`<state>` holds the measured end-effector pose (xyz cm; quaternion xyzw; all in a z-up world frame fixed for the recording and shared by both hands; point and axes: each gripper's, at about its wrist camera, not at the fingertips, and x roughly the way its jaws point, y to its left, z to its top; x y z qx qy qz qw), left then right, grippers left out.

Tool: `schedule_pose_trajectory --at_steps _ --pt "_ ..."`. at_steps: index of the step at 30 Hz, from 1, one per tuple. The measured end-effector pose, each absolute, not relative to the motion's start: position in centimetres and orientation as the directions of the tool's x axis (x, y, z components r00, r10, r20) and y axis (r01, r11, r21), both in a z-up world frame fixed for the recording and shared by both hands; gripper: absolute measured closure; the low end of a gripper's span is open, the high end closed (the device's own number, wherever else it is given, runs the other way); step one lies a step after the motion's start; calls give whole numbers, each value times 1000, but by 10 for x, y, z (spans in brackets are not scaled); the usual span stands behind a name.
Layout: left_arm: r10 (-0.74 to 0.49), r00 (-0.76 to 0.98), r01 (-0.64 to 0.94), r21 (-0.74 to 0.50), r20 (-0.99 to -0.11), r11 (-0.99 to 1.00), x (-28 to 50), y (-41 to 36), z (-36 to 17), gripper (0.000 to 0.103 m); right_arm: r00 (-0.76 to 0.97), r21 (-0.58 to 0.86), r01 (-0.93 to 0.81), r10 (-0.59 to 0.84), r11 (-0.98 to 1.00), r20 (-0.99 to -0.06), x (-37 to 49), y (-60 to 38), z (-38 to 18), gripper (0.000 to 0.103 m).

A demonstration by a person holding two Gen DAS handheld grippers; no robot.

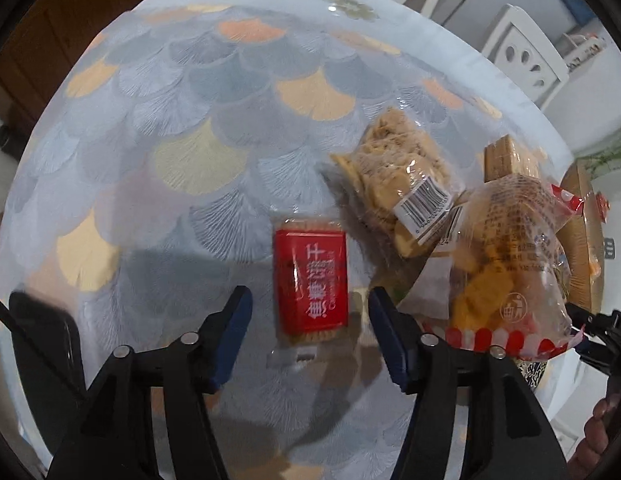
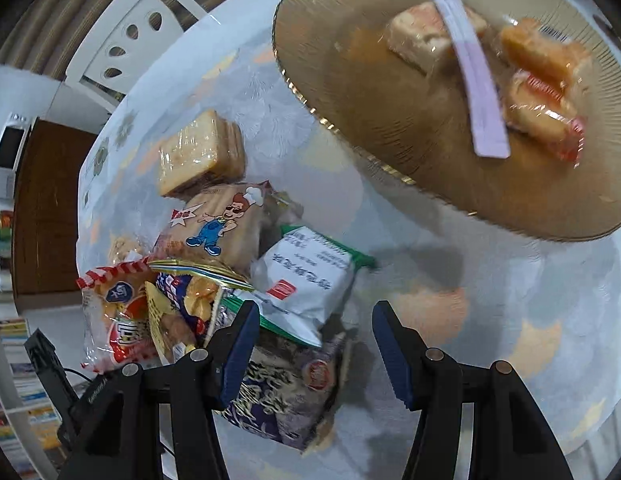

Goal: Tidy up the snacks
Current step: 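Grasp the white green-edged snack bag with the right tool while the left tool reaches the red biscuit box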

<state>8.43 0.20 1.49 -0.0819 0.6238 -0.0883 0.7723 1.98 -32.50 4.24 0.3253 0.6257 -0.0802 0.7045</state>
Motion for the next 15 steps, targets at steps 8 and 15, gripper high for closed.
schedule_pose_trajectory --at_steps 8,15 --pt "-199 227 133 -172 -953 976 86 -10 14 44 192 298 525 231 797 -954 40 -307 26 35" --pt "-173 240 184 -131 -955 974 86 -21 12 39 193 281 550 208 787 -959 57 -308 11 30"
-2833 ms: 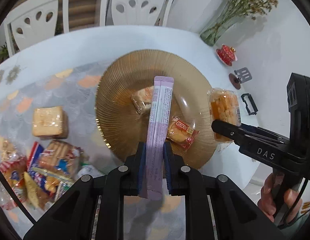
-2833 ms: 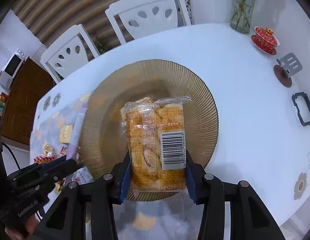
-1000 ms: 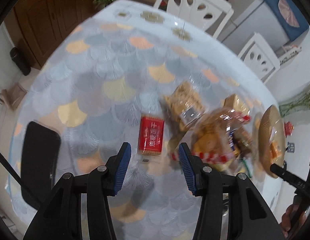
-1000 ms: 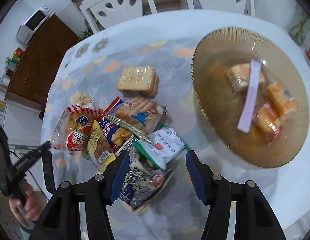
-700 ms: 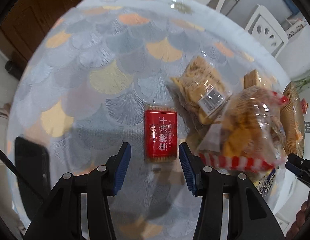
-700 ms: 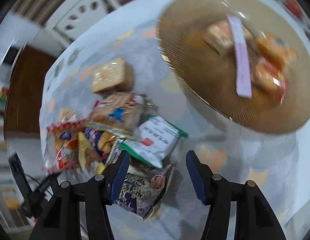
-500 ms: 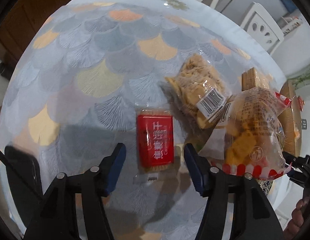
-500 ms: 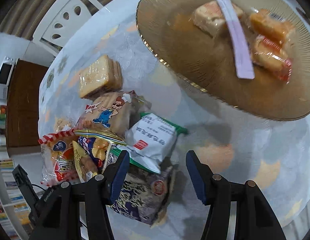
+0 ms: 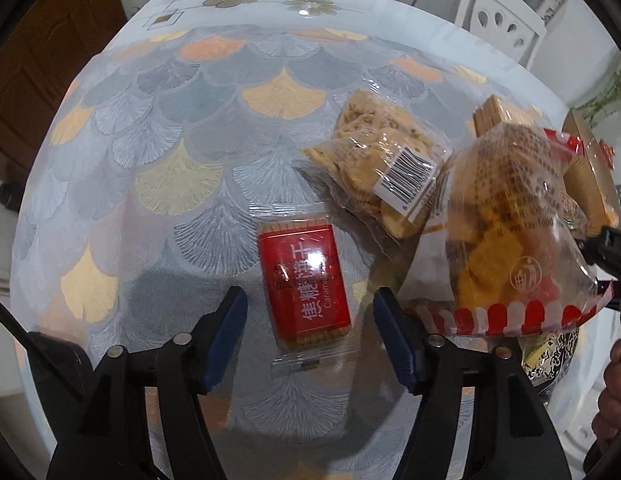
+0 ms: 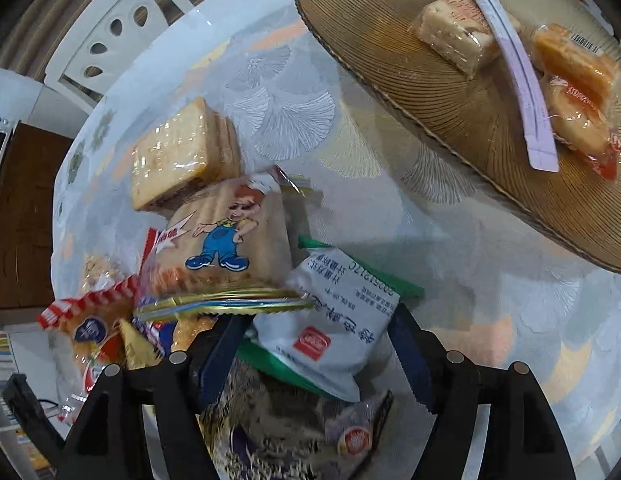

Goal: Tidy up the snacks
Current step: 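Grasp the white green-edged snack bag with the right tool while the left tool reaches the red biscuit box, then grasp the red biscuit box with the left tool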

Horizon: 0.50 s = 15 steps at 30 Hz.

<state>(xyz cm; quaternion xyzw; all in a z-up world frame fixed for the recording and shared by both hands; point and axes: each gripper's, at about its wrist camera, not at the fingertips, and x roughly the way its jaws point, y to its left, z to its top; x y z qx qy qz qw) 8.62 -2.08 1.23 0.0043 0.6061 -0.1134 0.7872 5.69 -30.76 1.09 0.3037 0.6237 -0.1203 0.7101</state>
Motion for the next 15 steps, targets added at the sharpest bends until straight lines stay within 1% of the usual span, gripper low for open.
schedule_pose_trajectory --at_steps 2,4,5,6,8,15 --pt "-159 247 193 -112 -956 975 85 -23 12 39 200 276 543 198 793 -960 60 -304 11 30" --pt "-151 254 201 -101 -955 974 83 -24 11 40 202 259 514 178 818 -963 60 -301 13 35" --pt "-150 257 206 -97 -955 974 83 -25 11 40 205 247 505 163 827 -965 60 -301 15 39" --pt "-152 257 211 -98 -954 973 82 -24 11 40 204 240 500 156 832 -966 57 -301 15 45" --pt "-162 255 219 -107 -953 970 81 -22 12 40 192 227 490 150 841 -970 52 -305 14 48" --pt "-231 250 205 -182 -940 962 77 -5 15 40 157 110 461 41 881 -987 18 -330 14 49"
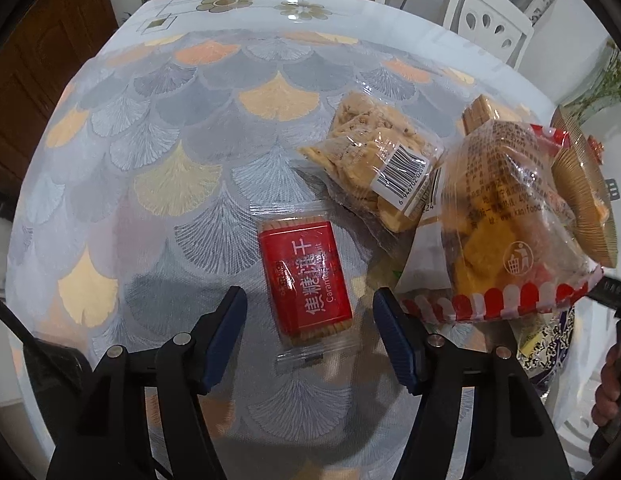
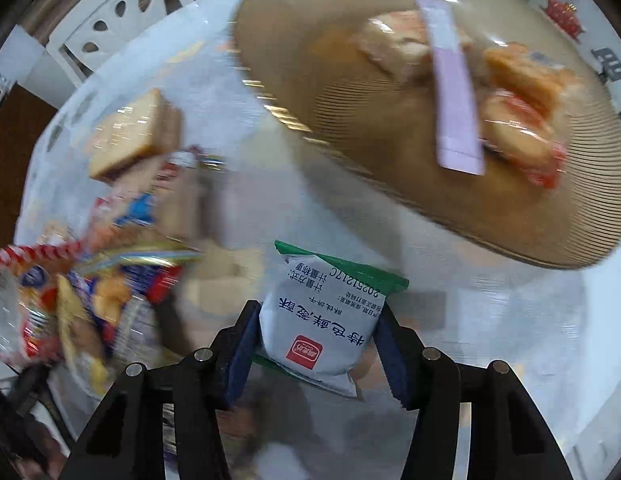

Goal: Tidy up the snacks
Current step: 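Grasp the red biscuit box with the left tool, then carry the red box and white bag over the plate and open both tools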

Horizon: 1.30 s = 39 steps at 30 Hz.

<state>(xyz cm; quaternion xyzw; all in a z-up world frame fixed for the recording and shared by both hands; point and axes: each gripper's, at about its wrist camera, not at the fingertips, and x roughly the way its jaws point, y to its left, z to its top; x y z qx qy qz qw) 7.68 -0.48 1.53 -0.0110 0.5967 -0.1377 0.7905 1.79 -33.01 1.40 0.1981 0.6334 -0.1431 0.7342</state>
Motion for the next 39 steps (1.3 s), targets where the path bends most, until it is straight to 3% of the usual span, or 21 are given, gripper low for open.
schedule_pose_trajectory --at_steps 10,11,13,14,23,39 --pt "-149 294 195 -94 -944 976 77 -16 12 41 161 121 468 50 876 -986 8 -348 12 45" --pt "-133 306 196 -75 -943 978 75 -17 12 44 162 113 465 41 878 -986 4 -351 13 45" --pt "-83 341 209 -11 -937 978 70 -17 13 67 168 96 459 19 883 -986 4 -346 13 45" --pt "-71 353 211 5 -933 977 69 -15 15 72 171 87 454 9 887 -985 4 -344 13 47" --pt "-233 374 143 -193 -898 971 48 19 49 72 213 139 428 50 893 -976 -7 -341 22 50" --pt "-355 497 279 -241 -792 929 30 -61 165 72 336 236 342 116 910 -935 -27 -355 100 50"
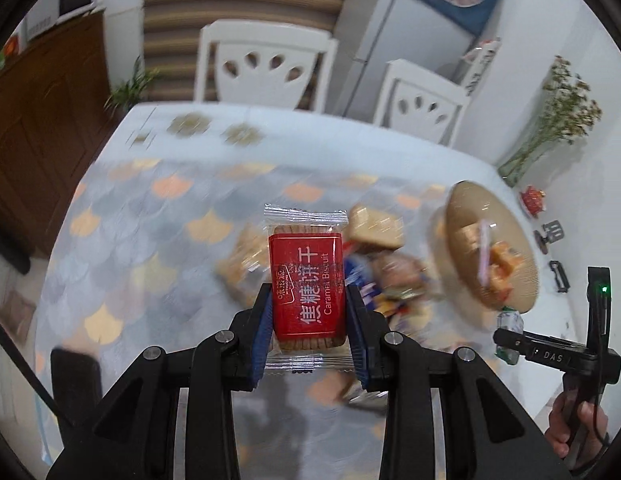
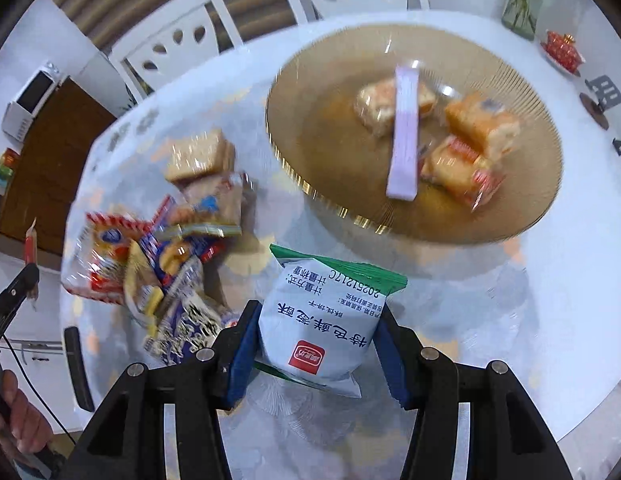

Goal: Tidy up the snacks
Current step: 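Carry the red box and white bag over the plate and open both tools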

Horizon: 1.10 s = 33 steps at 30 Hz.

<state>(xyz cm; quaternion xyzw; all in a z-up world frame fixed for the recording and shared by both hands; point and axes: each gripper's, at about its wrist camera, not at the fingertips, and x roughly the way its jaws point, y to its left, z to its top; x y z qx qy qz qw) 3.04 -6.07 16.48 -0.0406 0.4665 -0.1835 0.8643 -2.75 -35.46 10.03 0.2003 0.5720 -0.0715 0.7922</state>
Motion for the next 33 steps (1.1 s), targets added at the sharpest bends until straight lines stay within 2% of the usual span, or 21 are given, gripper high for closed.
schedule_pose_trajectory --at_steps 11,24,33 --pt "-477 472 473 -244 -741 847 51 -188 218 72 454 246 402 42 882 -890 -36 -435 163 50" --pt "-514 361 559 -260 -778 787 60 -292 201 72 475 300 426 71 853 -877 -13 -497 177 50" --pt "-519 316 572 -277 -794 772 70 -329 186 72 491 314 391 92 865 -866 14 -508 182 50"
